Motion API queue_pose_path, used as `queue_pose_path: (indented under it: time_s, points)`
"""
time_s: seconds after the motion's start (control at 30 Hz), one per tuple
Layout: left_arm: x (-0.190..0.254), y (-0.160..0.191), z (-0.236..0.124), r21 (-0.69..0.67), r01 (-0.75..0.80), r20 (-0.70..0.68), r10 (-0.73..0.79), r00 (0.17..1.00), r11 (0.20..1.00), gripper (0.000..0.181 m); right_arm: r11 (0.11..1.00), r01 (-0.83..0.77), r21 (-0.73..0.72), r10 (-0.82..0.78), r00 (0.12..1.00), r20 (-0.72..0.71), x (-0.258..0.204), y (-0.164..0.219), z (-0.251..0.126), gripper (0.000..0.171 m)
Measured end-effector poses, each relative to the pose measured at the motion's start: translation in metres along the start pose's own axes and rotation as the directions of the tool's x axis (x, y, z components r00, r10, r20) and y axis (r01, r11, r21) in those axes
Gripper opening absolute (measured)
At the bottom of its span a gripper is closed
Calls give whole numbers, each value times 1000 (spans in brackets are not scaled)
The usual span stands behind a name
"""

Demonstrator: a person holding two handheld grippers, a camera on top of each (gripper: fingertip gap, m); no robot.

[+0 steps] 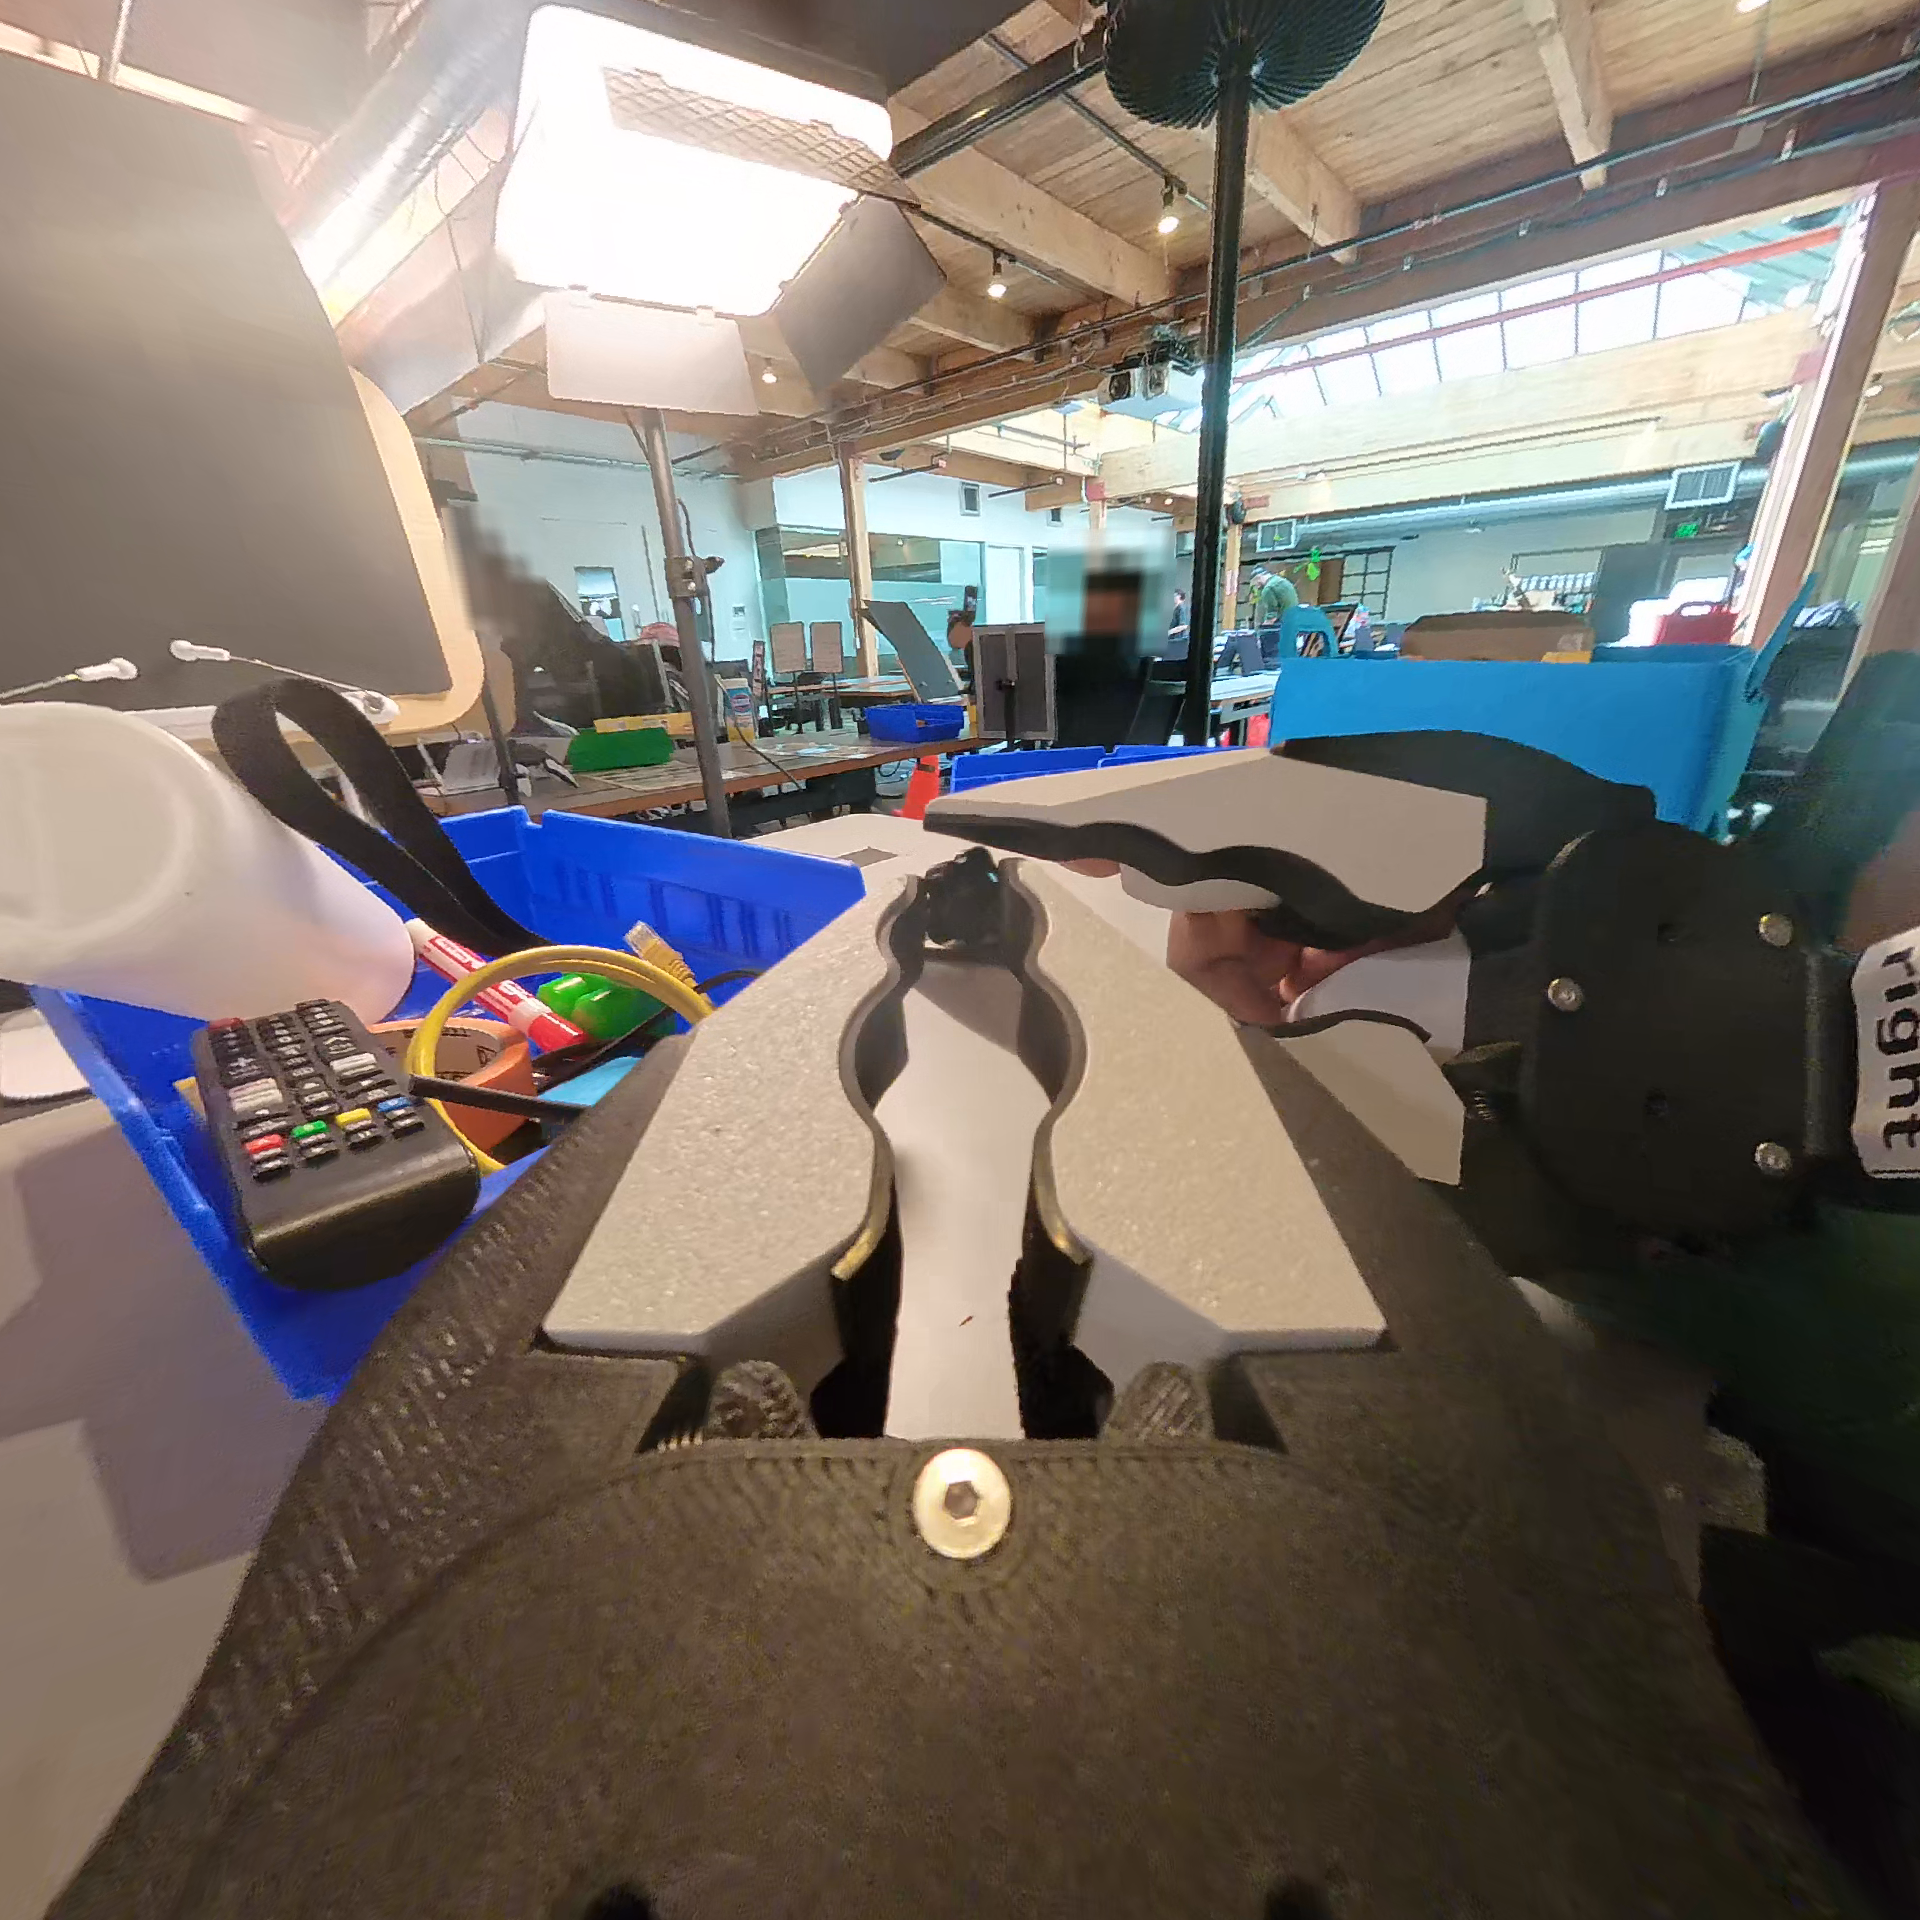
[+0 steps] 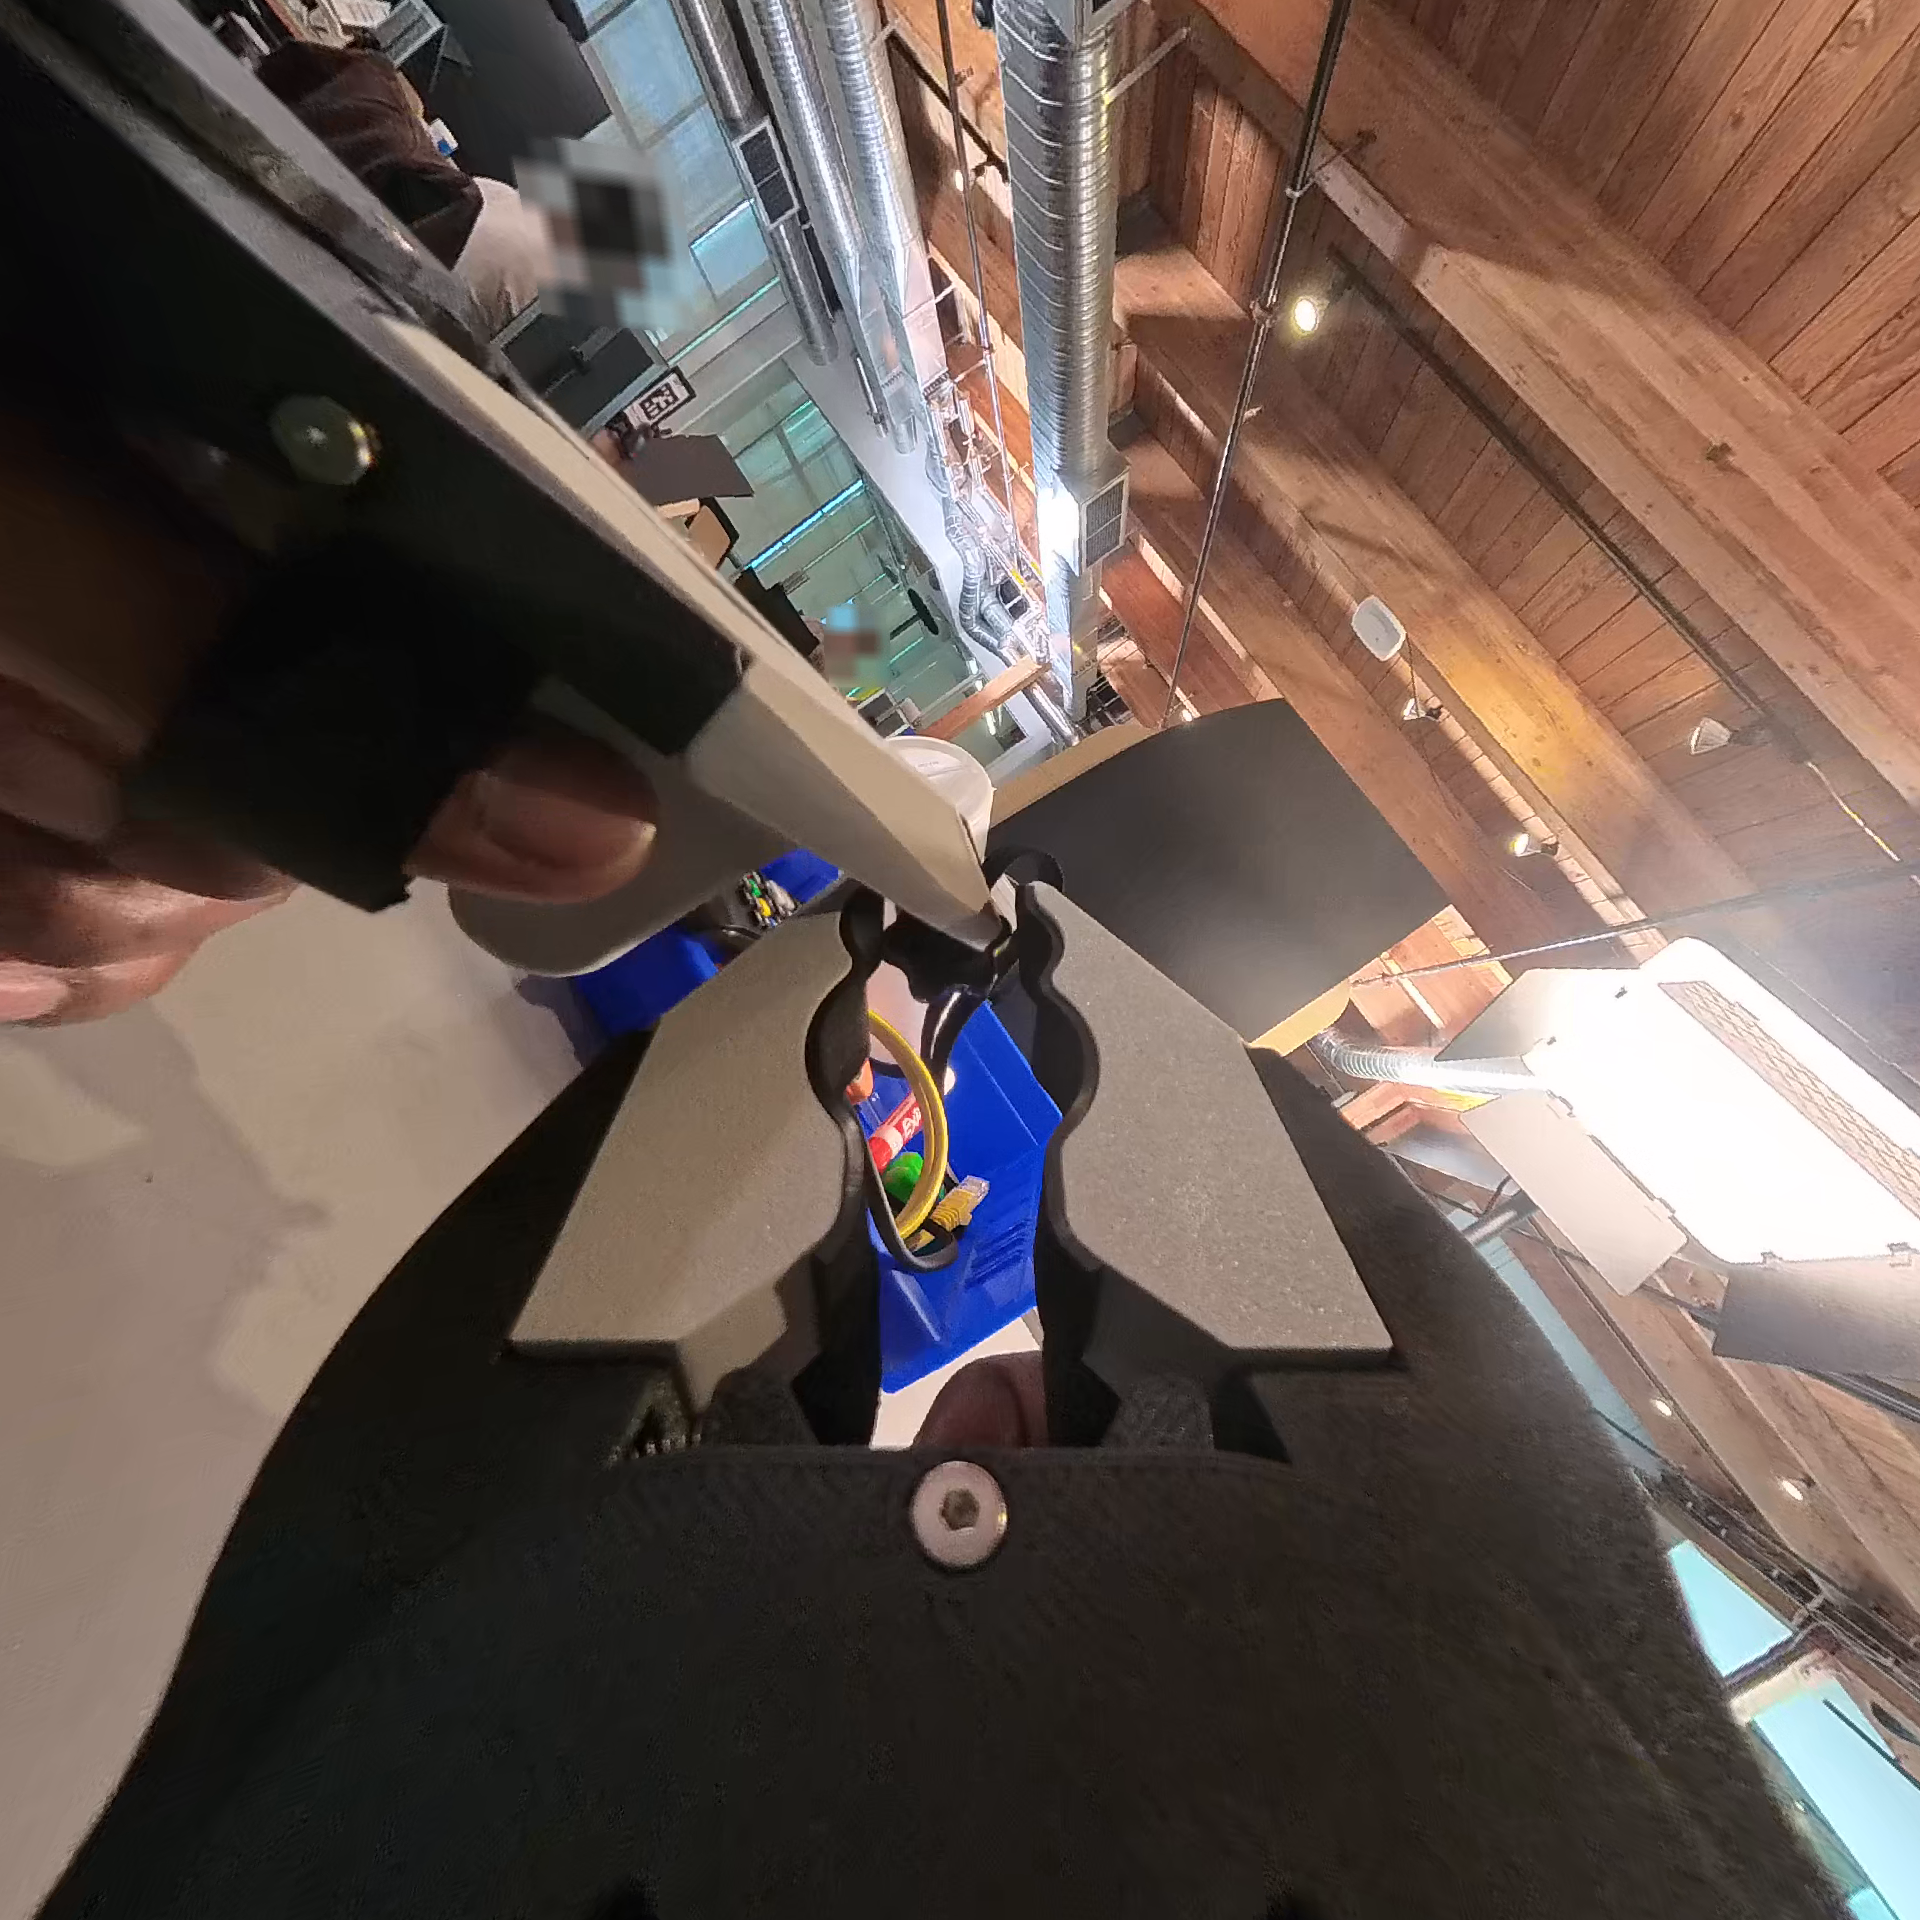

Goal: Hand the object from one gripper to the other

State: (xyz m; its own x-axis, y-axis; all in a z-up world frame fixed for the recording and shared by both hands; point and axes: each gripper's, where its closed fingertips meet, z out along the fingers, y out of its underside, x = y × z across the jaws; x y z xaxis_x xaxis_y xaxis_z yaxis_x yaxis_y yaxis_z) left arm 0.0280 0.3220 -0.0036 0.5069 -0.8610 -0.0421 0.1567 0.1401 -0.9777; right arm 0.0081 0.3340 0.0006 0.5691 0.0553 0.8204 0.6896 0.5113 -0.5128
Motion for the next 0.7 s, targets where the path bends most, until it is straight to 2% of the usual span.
queue_pose_path:
  time_s: [0.3, 0.43, 0.6, 0.7]
  points:
    - [-7, -2, -2, 22, 120, -21, -119, 993, 993, 14, 1000, -7, 4, 7, 1000, 3, 0, -1, 0, 26]
    - [-12, -4, -4, 49, 219, -46, -216, 975, 975, 14, 1000, -19, 6, 19, 1000, 0, 1, -1, 0, 27]
    - [-11, -9, -6, 71, 457, -190, -438, 879, 887, 13, 998, -59, 21, 59, 998, 4, 4, -3, -1, 28]
    - [-11, -9, -6, 61, 548, -245, -520, 818, 834, 13, 998, -57, 24, 57, 998, 5, 3, -4, -1, 28]
